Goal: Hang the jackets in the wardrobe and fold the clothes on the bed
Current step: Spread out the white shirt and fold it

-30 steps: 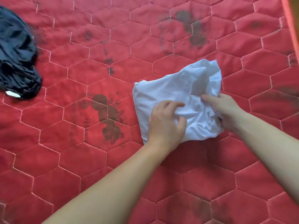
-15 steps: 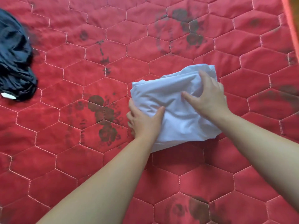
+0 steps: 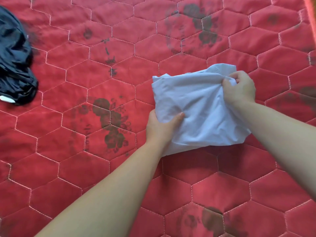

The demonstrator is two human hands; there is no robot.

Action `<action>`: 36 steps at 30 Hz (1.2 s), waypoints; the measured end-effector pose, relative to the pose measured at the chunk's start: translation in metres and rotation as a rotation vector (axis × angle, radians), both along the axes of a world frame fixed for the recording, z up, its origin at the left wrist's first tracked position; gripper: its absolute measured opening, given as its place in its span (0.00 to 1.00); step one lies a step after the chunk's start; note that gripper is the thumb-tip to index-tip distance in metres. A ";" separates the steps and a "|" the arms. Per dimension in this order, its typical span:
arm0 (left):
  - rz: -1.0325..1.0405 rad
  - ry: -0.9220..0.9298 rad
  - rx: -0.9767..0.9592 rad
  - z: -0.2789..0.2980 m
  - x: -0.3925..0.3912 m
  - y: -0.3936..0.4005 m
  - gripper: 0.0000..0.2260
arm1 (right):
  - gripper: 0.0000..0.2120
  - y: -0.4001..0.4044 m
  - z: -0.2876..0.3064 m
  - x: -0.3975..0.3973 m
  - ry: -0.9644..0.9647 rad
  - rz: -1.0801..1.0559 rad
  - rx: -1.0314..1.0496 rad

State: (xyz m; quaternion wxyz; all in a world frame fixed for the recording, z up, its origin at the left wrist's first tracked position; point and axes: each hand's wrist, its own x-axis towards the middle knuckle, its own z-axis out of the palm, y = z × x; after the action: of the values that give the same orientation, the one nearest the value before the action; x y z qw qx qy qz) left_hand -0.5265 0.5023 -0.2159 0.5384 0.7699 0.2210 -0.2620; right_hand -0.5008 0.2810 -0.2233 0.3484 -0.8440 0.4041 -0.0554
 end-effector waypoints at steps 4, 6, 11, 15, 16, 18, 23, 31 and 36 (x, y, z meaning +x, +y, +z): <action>-0.023 0.088 -0.040 -0.002 0.012 0.010 0.30 | 0.21 -0.006 0.004 -0.012 0.109 -0.089 0.082; -0.014 0.135 -0.061 -0.003 0.014 0.016 0.28 | 0.22 -0.004 0.008 -0.026 0.177 -0.056 0.210; 0.046 0.242 -0.121 -0.006 0.014 0.023 0.23 | 0.20 0.012 0.021 -0.056 0.194 0.072 0.668; 0.021 0.259 -0.216 0.000 0.018 0.035 0.18 | 0.17 0.015 0.018 -0.065 0.207 0.081 0.804; 0.003 0.267 -0.250 0.003 0.021 0.039 0.18 | 0.17 0.016 0.017 -0.067 0.213 0.080 0.809; -0.035 0.316 -0.319 0.007 0.028 0.049 0.18 | 0.18 0.019 0.018 -0.071 0.227 0.095 0.866; -0.209 0.381 -0.256 0.012 0.026 0.069 0.16 | 0.17 0.030 0.021 -0.080 0.298 0.127 0.918; -0.328 -0.319 0.193 0.055 0.010 0.046 0.12 | 0.04 0.082 0.017 -0.075 0.174 -0.019 0.638; -0.440 -0.370 0.157 0.069 -0.010 0.026 0.26 | 0.08 0.101 0.024 -0.067 0.125 -0.068 0.730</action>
State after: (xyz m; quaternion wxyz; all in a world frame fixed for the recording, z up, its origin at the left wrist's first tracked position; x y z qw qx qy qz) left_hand -0.5360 0.5281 -0.1472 0.4384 0.8733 -0.0336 -0.2096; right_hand -0.5677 0.3823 -0.1995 0.5992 -0.6520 0.4453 0.1325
